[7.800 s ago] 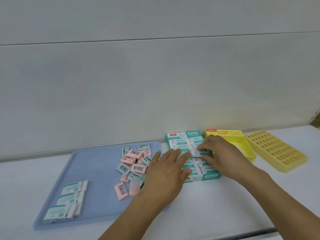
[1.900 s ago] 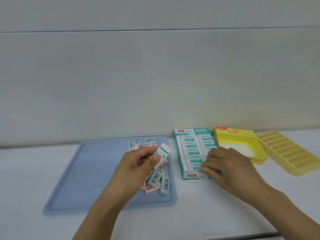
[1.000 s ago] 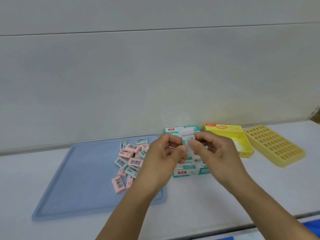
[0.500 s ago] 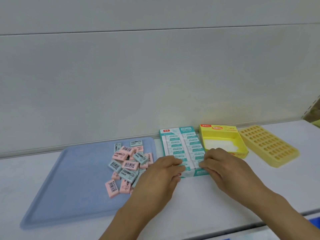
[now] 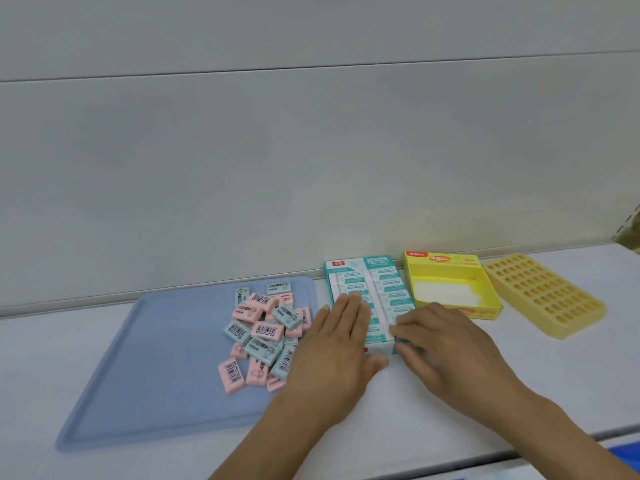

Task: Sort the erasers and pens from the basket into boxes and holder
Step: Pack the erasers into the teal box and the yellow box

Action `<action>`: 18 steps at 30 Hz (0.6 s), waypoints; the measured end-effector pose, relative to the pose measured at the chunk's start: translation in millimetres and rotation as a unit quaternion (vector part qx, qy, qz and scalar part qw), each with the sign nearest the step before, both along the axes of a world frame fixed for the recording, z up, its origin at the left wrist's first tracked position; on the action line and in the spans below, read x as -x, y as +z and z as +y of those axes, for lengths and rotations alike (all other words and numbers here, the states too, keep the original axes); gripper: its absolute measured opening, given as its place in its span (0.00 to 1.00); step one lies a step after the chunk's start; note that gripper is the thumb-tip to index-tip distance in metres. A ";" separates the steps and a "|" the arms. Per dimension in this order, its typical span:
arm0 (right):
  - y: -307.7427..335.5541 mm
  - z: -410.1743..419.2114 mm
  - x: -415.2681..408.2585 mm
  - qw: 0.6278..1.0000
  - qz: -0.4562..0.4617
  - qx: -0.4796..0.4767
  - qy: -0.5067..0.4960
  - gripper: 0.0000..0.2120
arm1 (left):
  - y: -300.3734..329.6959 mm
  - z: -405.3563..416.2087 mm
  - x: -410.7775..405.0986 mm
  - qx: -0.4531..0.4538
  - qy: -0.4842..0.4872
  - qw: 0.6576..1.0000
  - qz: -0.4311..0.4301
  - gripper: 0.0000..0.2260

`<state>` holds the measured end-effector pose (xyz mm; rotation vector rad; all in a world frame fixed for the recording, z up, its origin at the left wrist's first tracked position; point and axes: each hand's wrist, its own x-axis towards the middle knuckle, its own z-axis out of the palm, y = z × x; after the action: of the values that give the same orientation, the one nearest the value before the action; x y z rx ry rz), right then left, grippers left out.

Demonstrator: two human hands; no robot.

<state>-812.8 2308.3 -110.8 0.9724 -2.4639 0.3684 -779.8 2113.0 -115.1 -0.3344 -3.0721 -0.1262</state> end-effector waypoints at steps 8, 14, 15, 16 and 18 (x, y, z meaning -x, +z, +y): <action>-1.9 53.1 32.6 0.990 -0.022 0.028 -0.138 0.14 | 13.2 8.7 23.1 -0.041 0.026 0.995 -0.084 0.45; -5.0 72.5 37.6 0.987 0.009 -0.047 -0.156 0.09 | 8.9 18.5 24.8 -0.177 0.064 0.973 -0.135 0.49; -1.3 76.4 37.3 0.988 0.022 -0.017 -0.154 0.05 | 7.5 18.1 24.3 -0.196 0.067 0.970 -0.125 0.49; 1.2 81.2 38.0 0.988 0.033 0.016 -0.150 0.04 | 6.3 17.7 24.3 -0.211 0.068 0.969 -0.112 0.48; 10.5 89.0 39.0 0.987 0.046 0.061 -0.141 0.10 | 5.3 21.5 24.2 -0.230 0.062 0.966 -0.098 0.48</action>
<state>-851.8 2397.2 -100.3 0.5685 -2.4187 0.3638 -804.1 2134.5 -109.8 -0.1067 -3.1060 -0.8956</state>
